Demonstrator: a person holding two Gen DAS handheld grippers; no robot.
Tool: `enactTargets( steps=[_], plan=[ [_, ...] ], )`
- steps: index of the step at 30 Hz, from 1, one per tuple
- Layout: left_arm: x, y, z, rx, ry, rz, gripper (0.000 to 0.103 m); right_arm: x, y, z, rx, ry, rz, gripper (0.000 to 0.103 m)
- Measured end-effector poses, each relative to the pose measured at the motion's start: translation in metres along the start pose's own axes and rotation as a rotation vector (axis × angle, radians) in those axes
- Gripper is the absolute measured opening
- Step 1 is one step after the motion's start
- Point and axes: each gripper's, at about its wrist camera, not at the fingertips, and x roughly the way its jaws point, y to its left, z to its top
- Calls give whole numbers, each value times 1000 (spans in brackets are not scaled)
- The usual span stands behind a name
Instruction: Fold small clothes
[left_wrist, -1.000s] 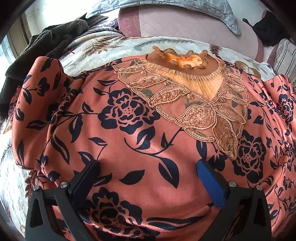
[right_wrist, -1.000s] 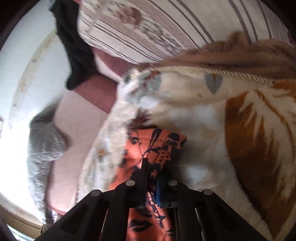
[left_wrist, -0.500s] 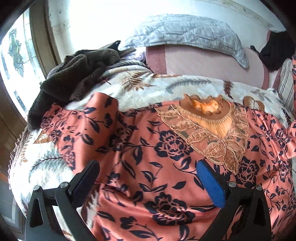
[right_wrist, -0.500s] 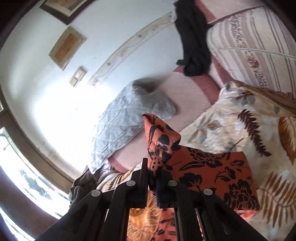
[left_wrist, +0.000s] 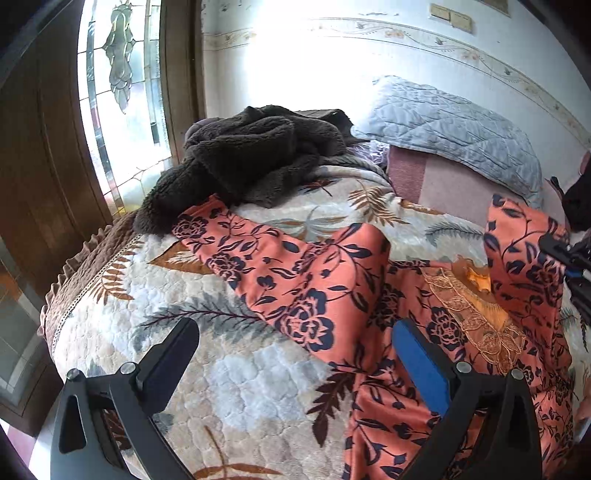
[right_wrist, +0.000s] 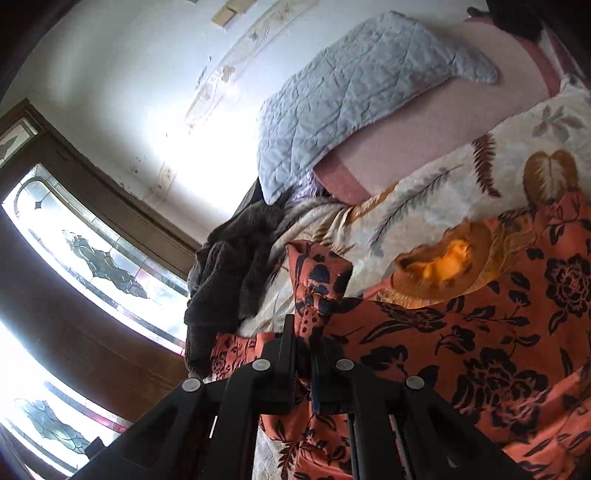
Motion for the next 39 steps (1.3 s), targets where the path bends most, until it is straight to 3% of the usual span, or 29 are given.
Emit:
enactTargets(
  steps=[6,18,26,28,29,39],
  plan=[
    [5,19,-1,-25,8,25,103,49,-2,-43,15,75,-32,6],
    [5,31,-3,-27,0,73,103,78,-1,-65,9,184,-59,11],
    [3,28,-2,-15,-15,93,103,78,1,-70,10,233,-29,37],
    [2,27,-2,-11,-18,100,103,75,4,-70,4,226,-21,60],
    [2,27,-2,-10,-18,103,103,72,5,-70,4,213,-14,65],
    [-1,22,0,5,-39,134,103,42,7,-57,-70,132,-33,65]
  ],
)
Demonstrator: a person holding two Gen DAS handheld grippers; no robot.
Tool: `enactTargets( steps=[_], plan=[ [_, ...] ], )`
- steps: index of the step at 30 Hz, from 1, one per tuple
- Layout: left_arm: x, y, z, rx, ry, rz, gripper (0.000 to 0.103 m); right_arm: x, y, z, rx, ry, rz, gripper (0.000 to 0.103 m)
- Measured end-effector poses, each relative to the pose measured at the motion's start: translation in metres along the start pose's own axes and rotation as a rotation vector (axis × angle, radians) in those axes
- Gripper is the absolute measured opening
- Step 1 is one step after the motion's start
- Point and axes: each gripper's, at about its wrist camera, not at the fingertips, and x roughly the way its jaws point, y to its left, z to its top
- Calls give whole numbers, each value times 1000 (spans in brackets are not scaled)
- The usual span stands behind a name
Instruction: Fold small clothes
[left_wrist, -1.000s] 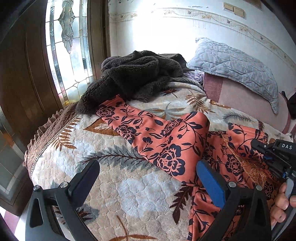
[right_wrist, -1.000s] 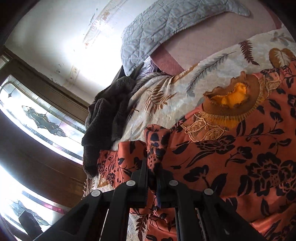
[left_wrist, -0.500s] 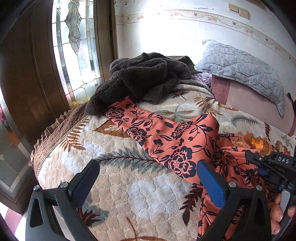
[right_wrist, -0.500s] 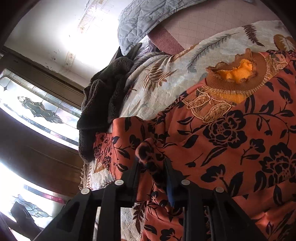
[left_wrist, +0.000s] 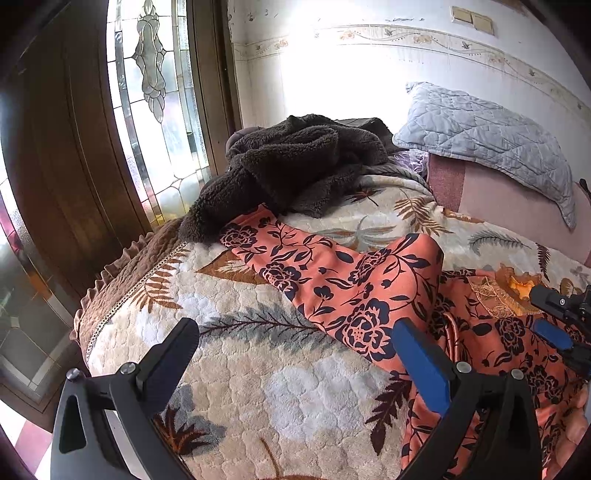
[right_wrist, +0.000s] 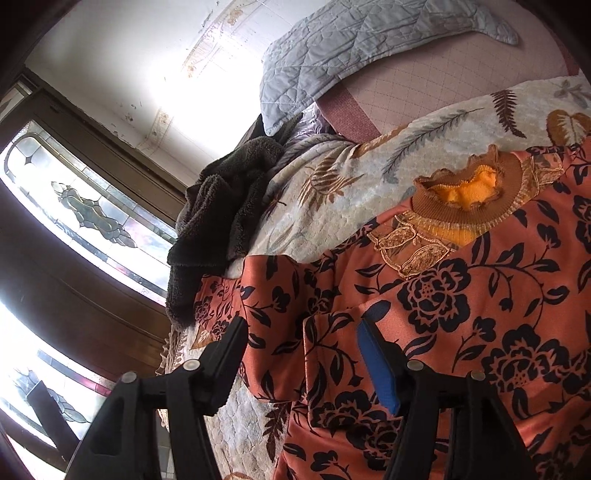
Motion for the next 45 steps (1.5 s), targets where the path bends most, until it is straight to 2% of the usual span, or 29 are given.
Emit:
enactTargets(
  steps=[19,28,45],
  plan=[
    [-4,-43,0,79,-10,-10,103,-57,-61,24,59,-98,-75,65],
    [0,-33,0,52,0,-5,103,-43,-47,17,23,-73,-68,65],
    [0,18,3,-43,-8,32,103,-23,-3,2,-57,-49,-58,65]
  ],
)
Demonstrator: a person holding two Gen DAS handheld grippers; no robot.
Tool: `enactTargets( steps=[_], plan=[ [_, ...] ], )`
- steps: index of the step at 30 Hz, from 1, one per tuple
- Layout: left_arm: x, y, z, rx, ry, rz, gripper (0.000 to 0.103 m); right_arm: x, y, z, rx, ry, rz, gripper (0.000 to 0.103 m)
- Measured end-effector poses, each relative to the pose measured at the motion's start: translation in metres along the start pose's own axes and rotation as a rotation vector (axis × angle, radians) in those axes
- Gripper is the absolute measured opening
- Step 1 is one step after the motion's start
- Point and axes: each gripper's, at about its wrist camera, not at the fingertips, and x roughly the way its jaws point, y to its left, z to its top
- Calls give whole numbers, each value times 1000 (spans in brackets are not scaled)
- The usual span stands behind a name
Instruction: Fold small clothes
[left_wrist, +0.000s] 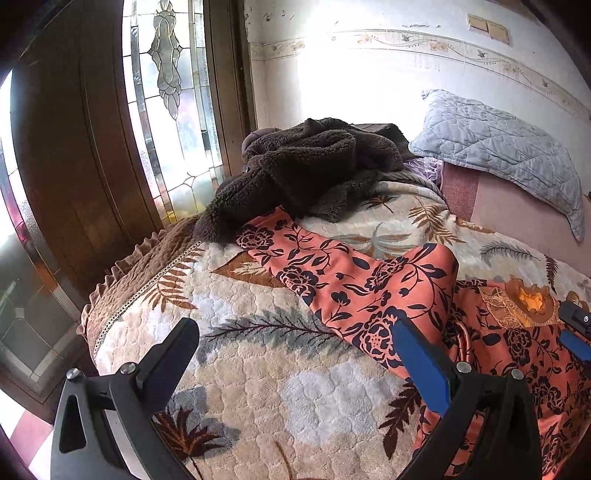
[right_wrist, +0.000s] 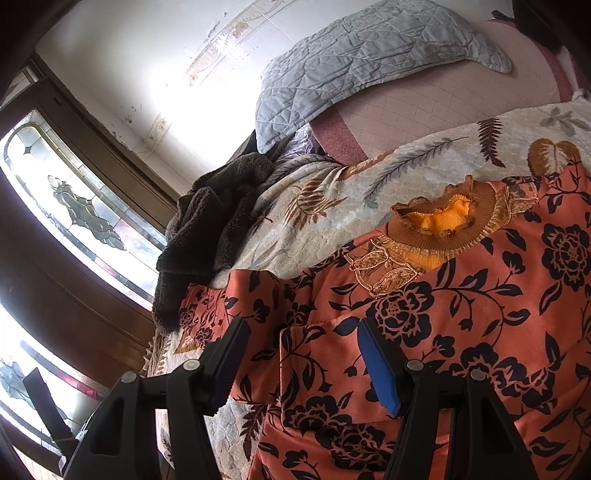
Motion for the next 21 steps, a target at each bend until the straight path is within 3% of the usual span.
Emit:
enactTargets(
  steps=[17,19,21],
  plan=[
    [1,6,-1,-11,2,-1,103,0,10,-3,-11,-1,12,65],
    [3,0,-2,-2,14,-23,103,-5,4,-1,-5,-2,7,65],
    [5,-13,-6,15,38,-92,103,-20,-10,5,-1,-27,-17,65]
  ],
)
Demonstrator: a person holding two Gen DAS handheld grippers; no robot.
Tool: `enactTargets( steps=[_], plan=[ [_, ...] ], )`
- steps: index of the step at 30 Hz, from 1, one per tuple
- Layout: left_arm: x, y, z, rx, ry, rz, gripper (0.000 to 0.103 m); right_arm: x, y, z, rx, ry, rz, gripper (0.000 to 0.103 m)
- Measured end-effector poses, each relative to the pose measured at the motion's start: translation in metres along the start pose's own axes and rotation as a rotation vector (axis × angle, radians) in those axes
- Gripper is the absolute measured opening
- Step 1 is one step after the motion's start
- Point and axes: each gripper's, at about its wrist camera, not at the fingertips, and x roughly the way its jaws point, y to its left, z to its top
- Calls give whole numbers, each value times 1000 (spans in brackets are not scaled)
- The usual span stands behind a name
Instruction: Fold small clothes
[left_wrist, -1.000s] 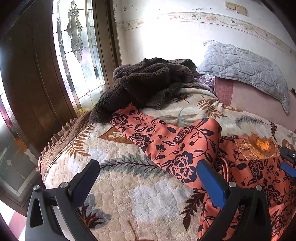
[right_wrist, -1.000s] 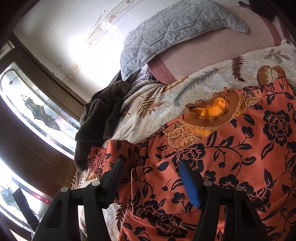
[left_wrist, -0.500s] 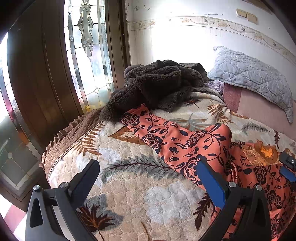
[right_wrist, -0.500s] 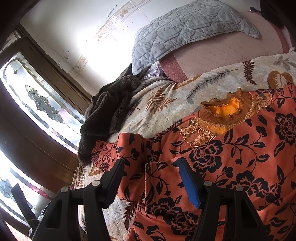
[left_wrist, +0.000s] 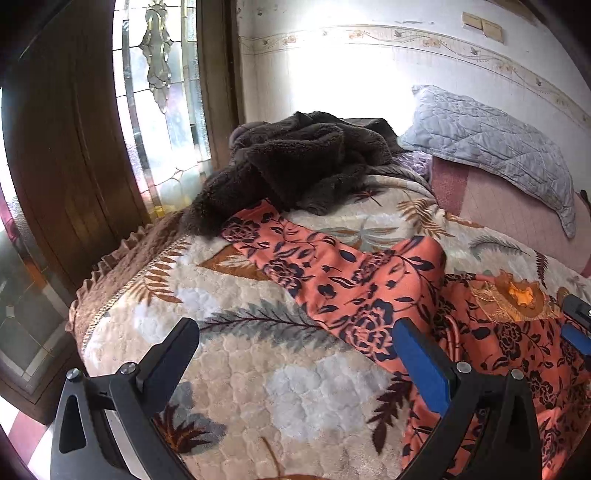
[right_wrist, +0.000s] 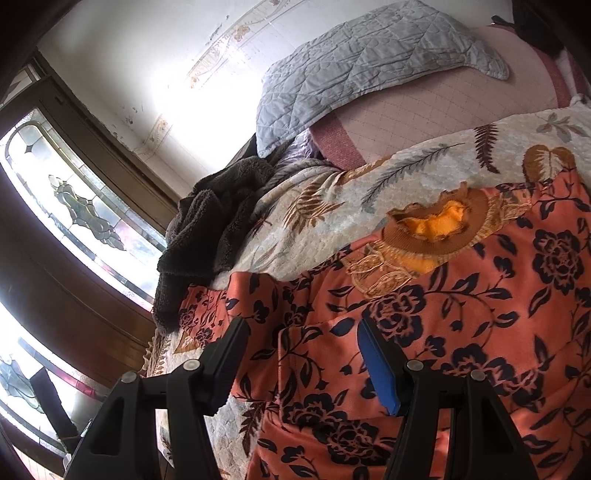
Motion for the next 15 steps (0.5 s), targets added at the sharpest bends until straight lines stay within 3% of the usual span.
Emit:
enactTargets(
  steps=[4,7,12,14,15],
  plan=[
    [17,-33,-8,19,126,-250,103,-45,-55,18,61,-80,-102,65],
    [31,-58,-14,15,195,-348,103,-79,-104,28,124,-123,-198,65],
    [45,-100,-25,86,223,-353,100,-109,-178,29,215,-147,-356,65],
    [49,-112,-29,136,215,-338,87,-112,-207,28,279,-160,-380,65],
    [53,-118,-31,161,210,-317,86,-110,-221,28,310,-158,-383,65]
  ],
)
